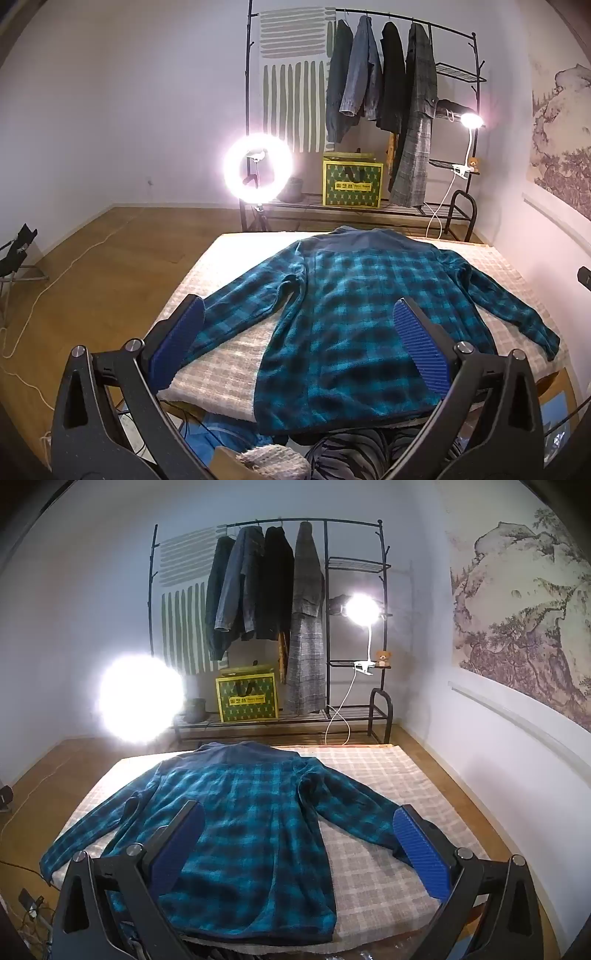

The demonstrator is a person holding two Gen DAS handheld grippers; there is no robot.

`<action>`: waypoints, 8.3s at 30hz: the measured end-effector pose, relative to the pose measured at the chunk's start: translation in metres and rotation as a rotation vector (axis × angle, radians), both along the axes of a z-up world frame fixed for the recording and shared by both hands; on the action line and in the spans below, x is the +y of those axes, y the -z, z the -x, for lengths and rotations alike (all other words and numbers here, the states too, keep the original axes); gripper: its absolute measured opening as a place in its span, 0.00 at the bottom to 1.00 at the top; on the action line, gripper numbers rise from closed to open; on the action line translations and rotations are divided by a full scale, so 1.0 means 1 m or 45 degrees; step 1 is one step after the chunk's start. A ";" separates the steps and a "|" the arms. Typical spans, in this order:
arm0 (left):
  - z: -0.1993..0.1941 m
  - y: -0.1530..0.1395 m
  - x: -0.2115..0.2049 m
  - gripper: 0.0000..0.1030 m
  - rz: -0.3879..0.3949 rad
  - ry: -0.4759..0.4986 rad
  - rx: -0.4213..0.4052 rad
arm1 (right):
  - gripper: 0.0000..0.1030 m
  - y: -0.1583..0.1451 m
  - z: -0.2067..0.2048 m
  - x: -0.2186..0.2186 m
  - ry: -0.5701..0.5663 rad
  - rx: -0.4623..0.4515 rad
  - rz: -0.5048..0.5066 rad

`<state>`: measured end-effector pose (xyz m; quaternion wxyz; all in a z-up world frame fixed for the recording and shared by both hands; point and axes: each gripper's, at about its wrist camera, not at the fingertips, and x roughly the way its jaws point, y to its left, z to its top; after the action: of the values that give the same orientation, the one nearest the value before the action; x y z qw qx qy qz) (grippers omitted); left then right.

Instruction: Fold large clothes

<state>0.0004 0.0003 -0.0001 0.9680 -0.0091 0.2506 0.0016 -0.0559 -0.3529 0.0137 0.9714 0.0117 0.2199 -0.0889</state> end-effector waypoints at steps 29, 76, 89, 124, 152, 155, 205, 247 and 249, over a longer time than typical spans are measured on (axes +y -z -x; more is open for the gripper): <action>-0.003 -0.003 0.006 1.00 0.009 -0.015 0.010 | 1.00 -0.007 0.008 0.001 0.063 -0.023 0.037; -0.005 0.004 0.032 1.00 0.029 -0.069 -0.009 | 1.00 -0.014 0.002 0.034 0.029 -0.067 0.070; -0.012 0.028 0.069 1.00 0.013 -0.132 0.010 | 1.00 0.002 -0.010 0.057 -0.002 -0.053 0.108; -0.065 0.251 0.410 0.56 0.895 -0.482 0.443 | 0.99 0.067 -0.047 0.168 -0.295 0.060 0.092; -0.121 0.328 0.444 0.09 1.054 -0.649 0.451 | 0.99 0.078 -0.058 0.187 -0.303 0.152 0.197; -0.119 0.308 0.435 0.08 1.014 -0.603 0.382 | 0.99 0.079 -0.058 0.186 -0.312 0.155 0.191; -0.074 0.134 0.062 0.08 0.994 0.533 0.427 | 0.67 0.094 -0.249 0.155 -0.990 0.450 -0.441; -0.054 0.169 0.054 0.08 0.658 0.832 0.600 | 0.00 0.198 -0.523 0.257 -0.763 0.735 -0.551; -0.049 0.173 0.049 0.08 0.613 0.838 0.610 | 0.00 0.202 -0.517 0.222 -0.691 0.726 -0.569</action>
<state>0.0491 0.0488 -0.1727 0.8024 -0.1526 0.4498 -0.3613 0.4613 -0.1311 -0.1885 0.8338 0.1381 0.4876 0.2190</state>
